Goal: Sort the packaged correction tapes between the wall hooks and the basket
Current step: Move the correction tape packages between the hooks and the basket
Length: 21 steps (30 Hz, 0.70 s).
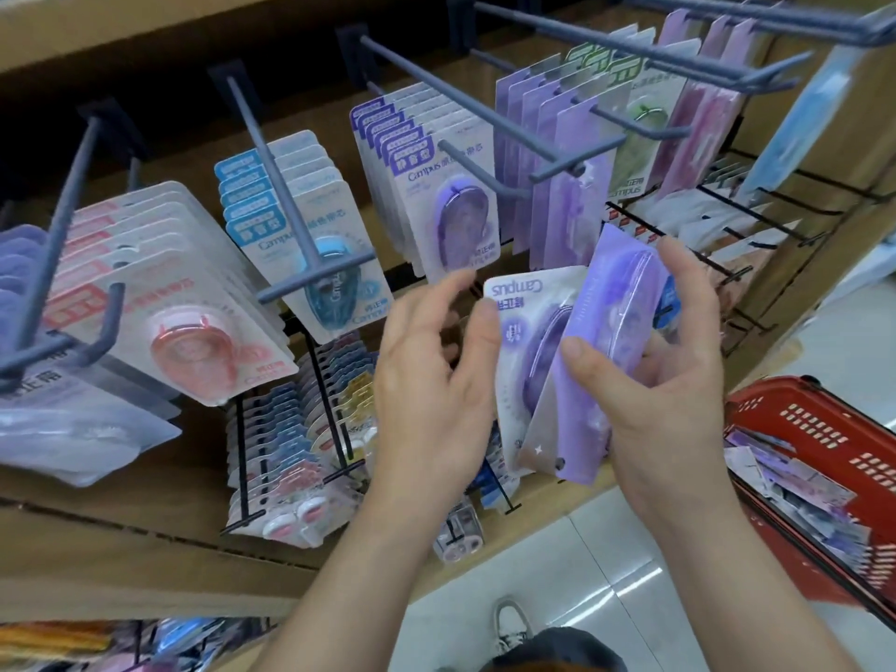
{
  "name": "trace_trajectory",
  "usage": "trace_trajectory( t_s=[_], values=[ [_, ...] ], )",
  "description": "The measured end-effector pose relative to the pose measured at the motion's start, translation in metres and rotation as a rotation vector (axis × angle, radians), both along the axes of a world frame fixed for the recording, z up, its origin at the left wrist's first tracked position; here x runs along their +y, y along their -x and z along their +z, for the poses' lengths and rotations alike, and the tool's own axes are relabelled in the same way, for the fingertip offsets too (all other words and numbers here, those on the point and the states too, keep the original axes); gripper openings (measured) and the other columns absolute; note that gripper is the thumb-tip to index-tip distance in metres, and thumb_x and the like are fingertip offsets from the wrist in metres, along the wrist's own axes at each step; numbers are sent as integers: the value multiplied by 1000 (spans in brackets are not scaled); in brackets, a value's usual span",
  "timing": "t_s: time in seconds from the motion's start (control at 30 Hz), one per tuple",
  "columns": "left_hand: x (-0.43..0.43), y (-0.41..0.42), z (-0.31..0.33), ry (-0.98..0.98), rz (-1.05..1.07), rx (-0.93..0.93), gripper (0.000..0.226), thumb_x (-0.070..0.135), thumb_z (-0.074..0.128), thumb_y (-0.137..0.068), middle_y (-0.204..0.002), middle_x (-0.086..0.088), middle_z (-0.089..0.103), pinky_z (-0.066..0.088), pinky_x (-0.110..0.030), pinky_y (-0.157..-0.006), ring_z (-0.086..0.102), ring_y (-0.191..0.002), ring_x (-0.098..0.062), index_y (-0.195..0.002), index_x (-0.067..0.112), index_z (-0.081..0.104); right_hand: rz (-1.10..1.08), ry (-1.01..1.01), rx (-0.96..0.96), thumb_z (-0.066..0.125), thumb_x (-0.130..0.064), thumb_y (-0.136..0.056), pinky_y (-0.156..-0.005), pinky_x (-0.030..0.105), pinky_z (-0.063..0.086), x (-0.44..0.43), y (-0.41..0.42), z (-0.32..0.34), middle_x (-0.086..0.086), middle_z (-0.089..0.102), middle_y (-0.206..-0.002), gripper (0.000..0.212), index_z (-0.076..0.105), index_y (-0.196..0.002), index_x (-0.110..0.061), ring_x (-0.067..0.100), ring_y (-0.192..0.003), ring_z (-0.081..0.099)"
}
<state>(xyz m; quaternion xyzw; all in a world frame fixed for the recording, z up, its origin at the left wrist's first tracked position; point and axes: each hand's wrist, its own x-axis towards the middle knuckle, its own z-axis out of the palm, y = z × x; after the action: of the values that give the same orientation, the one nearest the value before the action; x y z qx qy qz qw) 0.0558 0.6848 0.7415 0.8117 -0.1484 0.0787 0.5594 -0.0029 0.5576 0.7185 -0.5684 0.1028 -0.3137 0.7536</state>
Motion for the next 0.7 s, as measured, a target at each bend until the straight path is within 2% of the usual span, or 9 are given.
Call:
trace_trajectory(
  t_s=[0.1, 0.17, 0.27, 0.33, 0.37, 0.43, 0.53, 0.63, 0.7],
  values=[
    [3, 8, 8, 215, -254, 279, 25, 34, 58, -93, -103, 2, 75, 56, -35, -87, 71, -96, -17, -112, 23, 71, 36, -21, -24, 71, -3, -72, -81, 29, 56, 2, -1, 4, -12, 72, -111, 81, 39, -142, -30, 11, -92, 67],
    [8, 9, 9, 251, -382, 415, 18, 23, 57, -99, -100, -1, 76, 58, -40, -82, 72, -90, -20, -108, 22, 71, 30, -31, -40, 74, -2, -73, -85, 32, 56, 1, -2, 4, -9, 70, -118, 81, 41, -141, -32, 13, -97, 65],
    [15, 12, 3, 225, -470, 487, 28, 11, 43, -103, -102, 0, 76, 59, -38, -79, 73, -90, -18, -114, 24, 66, 13, 42, -23, 75, -5, -80, -105, 49, 47, -4, -1, 2, 6, 59, -140, 79, 42, -142, -42, 22, -118, 60],
    [19, 13, -1, 207, -391, 458, 27, 11, 43, -103, -97, -2, 77, 60, -41, -74, 74, -86, -20, -110, 24, 66, -20, 229, 7, 71, -14, -84, -114, 46, 38, -9, 0, 2, -4, 56, -143, 66, 49, -137, -46, 19, -135, 49],
    [21, 13, -3, 177, -328, 427, 24, 11, 45, -103, -91, -1, 77, 60, -38, -69, 74, -80, -18, -104, 24, 66, -58, 335, 23, 69, -14, -86, -112, 32, 39, -13, 0, 4, -17, 60, -133, 54, 56, -129, -44, 6, -130, 51],
    [27, 10, -3, 105, -238, 343, 20, 12, 52, -100, -79, 5, 76, 54, -26, -57, 71, -68, -8, -92, 23, 68, -116, 518, 68, 68, -15, -89, -87, 6, 39, -24, 2, 11, -25, 62, -99, 31, 67, -105, -41, -10, -98, 55],
    [36, 4, 2, -33, -248, 163, 21, 15, 58, -98, -78, 11, 73, 51, -24, -58, 66, -67, -5, -88, 26, 72, -16, 628, 175, 67, -26, -92, -61, 4, 37, -36, 2, 19, -23, 57, -69, 20, 71, -83, -43, -8, -69, 53],
    [36, -1, 2, -222, -314, -5, 14, 28, 54, -98, -82, 11, 70, 52, -34, -68, 64, -75, -12, -98, 35, 66, 235, 590, 198, 64, -48, -82, -59, 5, 39, -33, -1, 23, -25, 62, -65, 16, 74, -70, -44, -6, -64, 56],
    [32, -1, 4, -315, -354, -88, 15, 33, 51, -95, -81, 11, 69, 51, -36, -70, 64, -77, -12, -103, 39, 62, 343, 615, 165, 69, -50, -82, -65, 13, 44, -29, 0, 22, -12, 67, -75, 17, 78, -78, -36, -1, -70, 58]
  ],
)
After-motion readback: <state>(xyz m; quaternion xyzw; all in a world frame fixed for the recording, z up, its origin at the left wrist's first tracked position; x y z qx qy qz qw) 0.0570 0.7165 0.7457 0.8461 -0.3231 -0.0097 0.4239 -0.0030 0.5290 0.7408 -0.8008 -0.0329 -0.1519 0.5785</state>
